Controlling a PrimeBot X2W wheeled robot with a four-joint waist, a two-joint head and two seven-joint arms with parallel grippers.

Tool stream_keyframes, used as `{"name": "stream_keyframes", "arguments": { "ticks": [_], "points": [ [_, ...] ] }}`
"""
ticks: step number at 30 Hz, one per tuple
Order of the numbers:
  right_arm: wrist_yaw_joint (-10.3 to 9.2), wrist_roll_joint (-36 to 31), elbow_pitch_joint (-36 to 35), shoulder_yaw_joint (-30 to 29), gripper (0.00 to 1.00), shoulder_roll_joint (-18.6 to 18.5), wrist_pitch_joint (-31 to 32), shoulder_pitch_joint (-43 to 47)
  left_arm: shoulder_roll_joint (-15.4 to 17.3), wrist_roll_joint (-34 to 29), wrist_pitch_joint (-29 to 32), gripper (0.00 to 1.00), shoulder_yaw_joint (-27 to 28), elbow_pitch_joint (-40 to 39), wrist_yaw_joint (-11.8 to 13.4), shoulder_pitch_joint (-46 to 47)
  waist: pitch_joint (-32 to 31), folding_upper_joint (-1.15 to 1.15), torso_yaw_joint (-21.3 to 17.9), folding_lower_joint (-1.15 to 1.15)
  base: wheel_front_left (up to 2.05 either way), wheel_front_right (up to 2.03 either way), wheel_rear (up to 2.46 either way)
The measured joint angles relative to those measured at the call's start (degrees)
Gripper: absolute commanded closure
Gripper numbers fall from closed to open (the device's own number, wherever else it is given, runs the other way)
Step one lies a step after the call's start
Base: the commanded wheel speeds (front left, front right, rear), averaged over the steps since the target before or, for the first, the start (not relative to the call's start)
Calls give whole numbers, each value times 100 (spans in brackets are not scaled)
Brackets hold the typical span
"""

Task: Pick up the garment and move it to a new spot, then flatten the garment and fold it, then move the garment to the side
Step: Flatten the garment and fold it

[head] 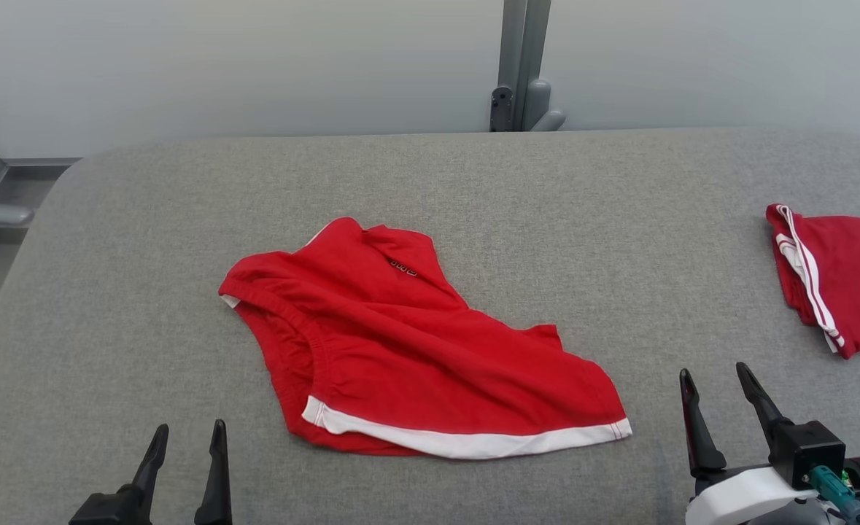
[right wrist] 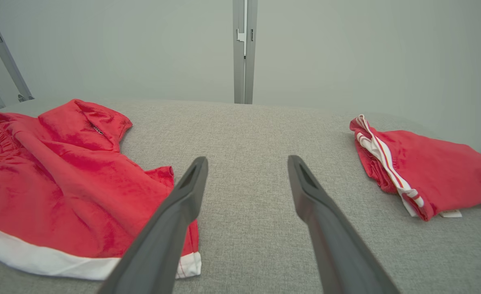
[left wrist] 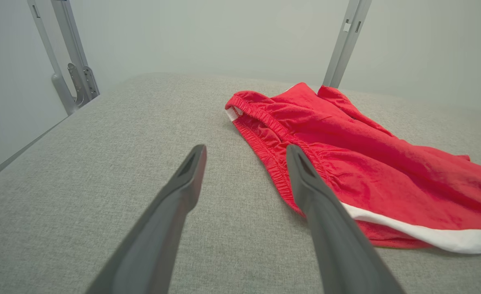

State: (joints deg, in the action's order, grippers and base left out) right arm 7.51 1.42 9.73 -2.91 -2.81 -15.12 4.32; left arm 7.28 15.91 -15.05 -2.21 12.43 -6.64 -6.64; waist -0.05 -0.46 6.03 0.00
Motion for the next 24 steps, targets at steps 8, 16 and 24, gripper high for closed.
{"name": "stream_keyframes", "arguments": {
  "ticks": [8, 16, 24],
  "points": [
    [0, 178, 26, 55, 0, -4, 0, -27, -41, -92, 0, 0, -85, 73, -67, 89, 95, 0, -62, 0, 0, 0, 0],
    [1, 355, 630, 979, 0, -305, 733, -611, 467, 546, 151, 0, -1557, 479, -76, 770, 435, 0, -106, 0, 0, 0, 0],
    [1, 871, 721, 1688, 0, -778, 1616, -860, 1136, 1349, 572, 0, -2673, 1043, -76, 1647, 875, 0, -155, 0, 0, 0, 0]
  ]
}}
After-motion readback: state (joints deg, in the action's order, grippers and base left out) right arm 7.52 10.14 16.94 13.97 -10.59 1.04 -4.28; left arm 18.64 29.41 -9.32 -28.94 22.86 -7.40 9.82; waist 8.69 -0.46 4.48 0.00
